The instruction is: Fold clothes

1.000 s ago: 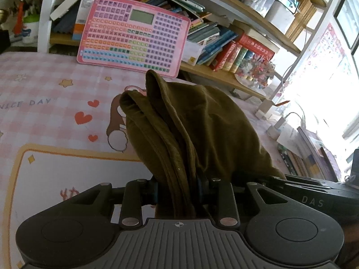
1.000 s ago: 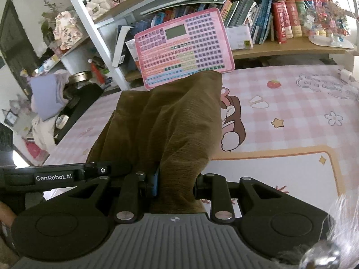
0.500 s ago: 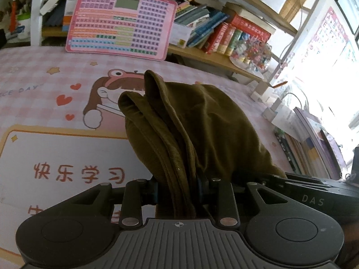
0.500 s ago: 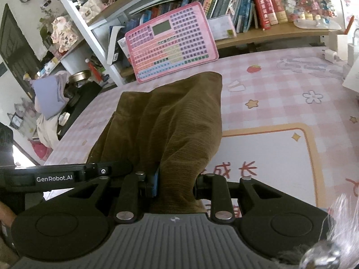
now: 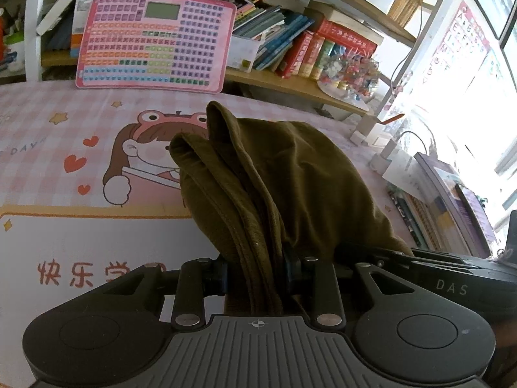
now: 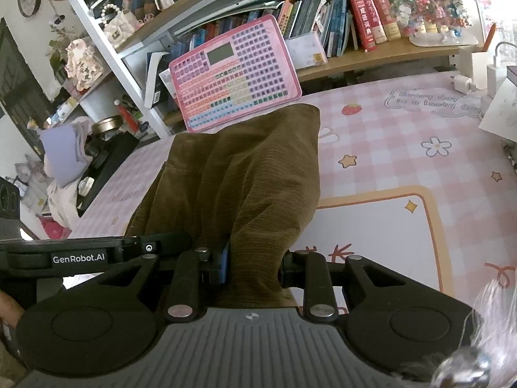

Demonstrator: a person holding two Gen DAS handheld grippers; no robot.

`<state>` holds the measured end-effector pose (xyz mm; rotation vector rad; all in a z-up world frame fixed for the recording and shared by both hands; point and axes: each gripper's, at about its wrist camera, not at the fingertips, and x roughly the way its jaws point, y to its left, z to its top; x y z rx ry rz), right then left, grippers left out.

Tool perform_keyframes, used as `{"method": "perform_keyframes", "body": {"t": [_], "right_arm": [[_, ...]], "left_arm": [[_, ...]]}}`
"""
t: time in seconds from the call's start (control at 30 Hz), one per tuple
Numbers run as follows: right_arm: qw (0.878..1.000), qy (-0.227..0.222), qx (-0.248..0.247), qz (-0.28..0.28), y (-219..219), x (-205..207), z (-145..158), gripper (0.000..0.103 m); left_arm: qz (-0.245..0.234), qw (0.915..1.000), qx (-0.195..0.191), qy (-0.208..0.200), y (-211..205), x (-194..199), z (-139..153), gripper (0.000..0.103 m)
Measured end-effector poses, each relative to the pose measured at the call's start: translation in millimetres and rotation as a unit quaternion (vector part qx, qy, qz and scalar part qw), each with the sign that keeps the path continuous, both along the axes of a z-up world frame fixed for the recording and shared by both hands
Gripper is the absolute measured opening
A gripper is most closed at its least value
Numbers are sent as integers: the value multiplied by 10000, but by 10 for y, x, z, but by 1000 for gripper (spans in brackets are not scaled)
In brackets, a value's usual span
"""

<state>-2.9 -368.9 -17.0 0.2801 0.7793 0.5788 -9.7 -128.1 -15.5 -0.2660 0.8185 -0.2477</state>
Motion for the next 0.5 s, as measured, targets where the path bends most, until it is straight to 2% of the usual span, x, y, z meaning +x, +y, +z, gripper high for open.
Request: {"method": "perform_keyframes", "body": {"t": [0.2, 0.5], "right_arm": [[9998, -78, -71, -145, 270, 43, 36, 24], [9991, -116, -210, -356, 956, 85, 74, 24]], "left_arm": [[-150, 9998, -69, -80, 279, 106, -17, 29], [-361, 9991, -230, -26, 937, 283, -46, 29]]}}
